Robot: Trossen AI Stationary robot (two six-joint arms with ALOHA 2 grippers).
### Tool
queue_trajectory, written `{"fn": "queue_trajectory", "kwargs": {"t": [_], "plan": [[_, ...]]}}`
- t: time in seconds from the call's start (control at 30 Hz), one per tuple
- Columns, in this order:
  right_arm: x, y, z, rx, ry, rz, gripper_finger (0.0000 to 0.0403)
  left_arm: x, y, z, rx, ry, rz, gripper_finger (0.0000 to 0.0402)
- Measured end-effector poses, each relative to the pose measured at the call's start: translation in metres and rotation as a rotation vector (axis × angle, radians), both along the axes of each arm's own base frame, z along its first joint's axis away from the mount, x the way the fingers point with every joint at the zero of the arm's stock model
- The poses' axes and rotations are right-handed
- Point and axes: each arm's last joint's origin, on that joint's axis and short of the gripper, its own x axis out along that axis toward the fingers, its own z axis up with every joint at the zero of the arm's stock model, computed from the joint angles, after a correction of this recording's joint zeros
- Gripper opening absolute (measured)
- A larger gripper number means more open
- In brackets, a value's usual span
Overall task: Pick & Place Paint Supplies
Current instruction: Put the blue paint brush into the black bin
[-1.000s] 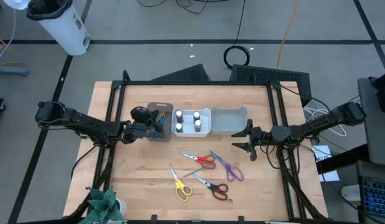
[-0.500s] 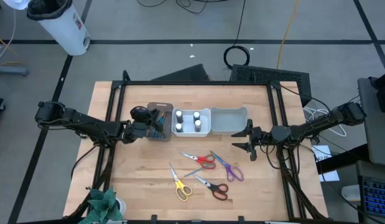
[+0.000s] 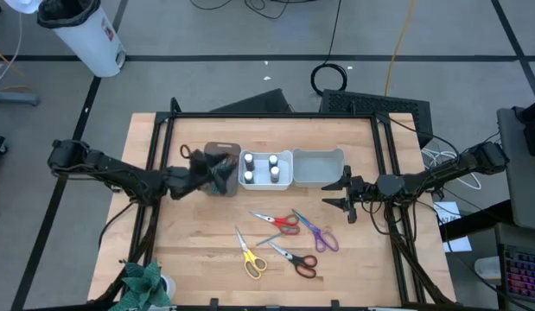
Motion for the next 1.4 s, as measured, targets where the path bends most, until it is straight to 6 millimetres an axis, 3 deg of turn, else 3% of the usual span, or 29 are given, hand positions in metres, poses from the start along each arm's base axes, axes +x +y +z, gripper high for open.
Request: {"fn": "queue_trajectory", "kwargs": {"t": [0.27,0.5,0.73,0.97,1.2,1.4], "plan": [[0.000,0.000,0.000,0.000,0.000,0.000,0.0171,0.002,-0.032,0.015,-0.017,-0.156,-0.598,0.0256],[0.000,0.000,0.000,0.000,0.000,0.000,0.0171,0.007,-0.081,0.018,0.110,0.002,-0.915,0.0255],[0.000,0.000,0.000,0.000,0.000,0.000,0.0171,0.047,-0.130,0.021,0.147,0.413,-0.845,0.0255],[0.000,0.000,0.000,0.000,0.000,0.000,0.0171,0.098,-0.155,-0.009,0.096,0.704,-0.817,0.0255],[0.000,0.000,0.000,0.000,0.000,0.000,0.0171,0.132,-0.148,-0.036,0.065,0.903,-0.806,0.0255],[0.000,0.000,0.000,0.000,0.000,0.000,0.0171,0.143,-0.132,-0.056,-0.019,0.981,-0.779,0.0255]]}}
